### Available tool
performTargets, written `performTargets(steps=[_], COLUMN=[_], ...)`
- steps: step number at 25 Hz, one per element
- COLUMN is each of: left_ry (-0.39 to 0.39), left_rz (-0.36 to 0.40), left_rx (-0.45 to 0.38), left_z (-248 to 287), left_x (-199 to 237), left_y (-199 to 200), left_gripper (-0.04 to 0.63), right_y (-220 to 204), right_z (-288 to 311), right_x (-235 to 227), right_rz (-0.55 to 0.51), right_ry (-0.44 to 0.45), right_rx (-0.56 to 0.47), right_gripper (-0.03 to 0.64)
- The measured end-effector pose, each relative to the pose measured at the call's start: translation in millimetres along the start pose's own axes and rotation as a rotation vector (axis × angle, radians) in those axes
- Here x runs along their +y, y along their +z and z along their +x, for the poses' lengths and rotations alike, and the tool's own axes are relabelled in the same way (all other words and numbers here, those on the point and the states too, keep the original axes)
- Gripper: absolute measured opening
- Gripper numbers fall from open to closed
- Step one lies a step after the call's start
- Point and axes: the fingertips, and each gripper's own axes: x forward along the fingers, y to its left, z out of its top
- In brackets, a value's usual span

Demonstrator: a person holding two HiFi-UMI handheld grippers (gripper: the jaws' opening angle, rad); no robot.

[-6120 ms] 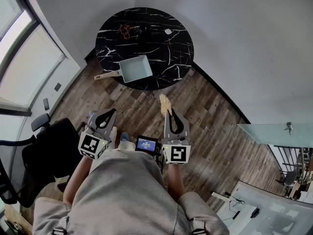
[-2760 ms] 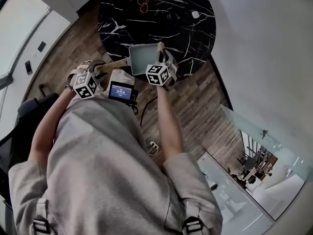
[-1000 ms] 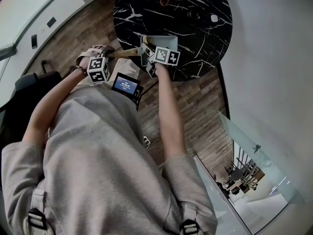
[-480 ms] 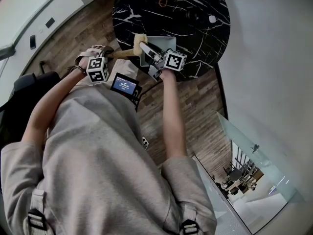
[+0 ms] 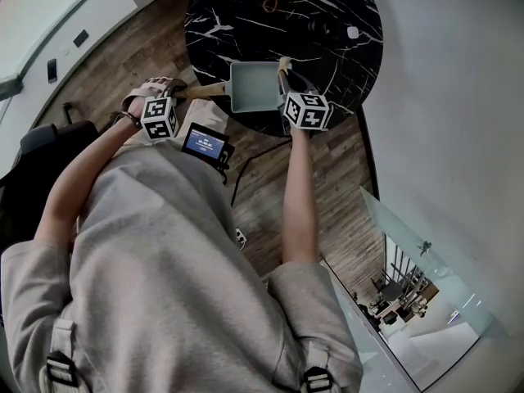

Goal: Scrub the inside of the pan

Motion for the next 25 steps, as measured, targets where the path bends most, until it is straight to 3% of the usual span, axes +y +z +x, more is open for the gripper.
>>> performTargets(steps=[2, 4, 11, 15, 25], left_ry=[0.002, 0.003, 0.008, 0.008, 0.011], left_rz=[0.000, -0.002, -0.005, -0.012, -0.017], left_rx=[0.001, 0.001, 0.006, 0.004, 0.004], left_z=[0, 0, 0, 0, 0], left_x=[0, 0, 0, 0, 0], left_y=[0, 0, 0, -1, -1], left_gripper=[0.126, 0.126, 0.126, 0.126, 0.126], right_y=[-15, -28, -64, -89, -101], right_z=[1, 7, 30, 40, 41], right_x=[-19, -26, -20, -11, 0], right_rz=[-0.117, -0.184, -0.297, -0.213, 0.079], right_ry=[-0.137, -0.203, -0.239, -0.203, -0.128], right_rx=[0.103, 0.182, 0.354, 0.404, 0.349], right_gripper=[0.060, 0.060, 0.061, 0.063, 0.066])
